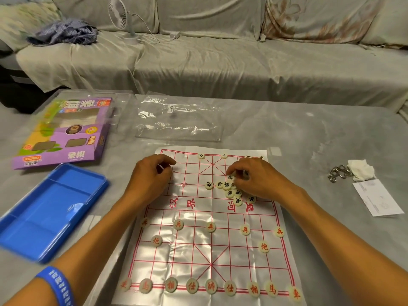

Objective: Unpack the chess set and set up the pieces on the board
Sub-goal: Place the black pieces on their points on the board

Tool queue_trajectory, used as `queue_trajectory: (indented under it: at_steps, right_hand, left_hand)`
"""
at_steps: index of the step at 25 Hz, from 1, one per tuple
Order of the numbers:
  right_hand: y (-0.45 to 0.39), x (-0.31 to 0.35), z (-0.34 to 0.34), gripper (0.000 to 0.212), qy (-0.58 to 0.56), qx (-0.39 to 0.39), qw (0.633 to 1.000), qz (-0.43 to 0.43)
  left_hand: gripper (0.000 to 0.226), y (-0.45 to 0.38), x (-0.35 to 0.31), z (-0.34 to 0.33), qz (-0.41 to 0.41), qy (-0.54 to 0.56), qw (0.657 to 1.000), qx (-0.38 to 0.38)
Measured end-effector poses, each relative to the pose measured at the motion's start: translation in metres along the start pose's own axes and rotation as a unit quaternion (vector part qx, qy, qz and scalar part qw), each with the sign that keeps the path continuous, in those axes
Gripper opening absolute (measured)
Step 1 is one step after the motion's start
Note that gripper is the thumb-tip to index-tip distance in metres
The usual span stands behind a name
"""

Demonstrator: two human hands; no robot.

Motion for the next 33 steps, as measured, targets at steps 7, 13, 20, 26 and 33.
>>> queue_trajectory:
  at_steps: [7,13,20,26,33]
  right_hand:
    - [0.000,0.003,0.002,0.024,0.019,0.027,0.999,0.017]
    - [0.036,-0.015,0.018,0.033,0.073,0.051,0.996,0.014]
    - [0.038,-0.025,0.024,0.032,0.096,0.009,0.995,0.009]
    - [0.025,-0.041,0.042,0.028,0.033,-0.106,0.991,-0.080]
    - [0.014,-0.036,0.023,0.029,0.039,-0.066,0.992,-0.097]
  left_hand:
    - [0.019,0.010,-0.008,-0.001,-0.037,-0.015,0.999,0.022]
    - [0.023,0.012,-0.043,-0.018,-0.095,-0.007,0.994,0.044]
    - [0.044,0.030,-0.110,-0.094,-0.322,-0.115,0.915,0.212]
    - [0.038,0.034,-0.107,-0.117,-0.351,-0.150,0.896,0.228]
    - [0.037,0.034,-0.096,-0.109,-0.318,-0.107,0.911,0.239]
Point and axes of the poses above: each hand's wrist, its own y-axis away from the middle knuckle, its own z-axis out of the back of the hand, x = y × z, the point moved 6 cm from there along -y, towards the middle knuckle, and after that the axes turned 13 degrees about -x, right-handed, at the moved point
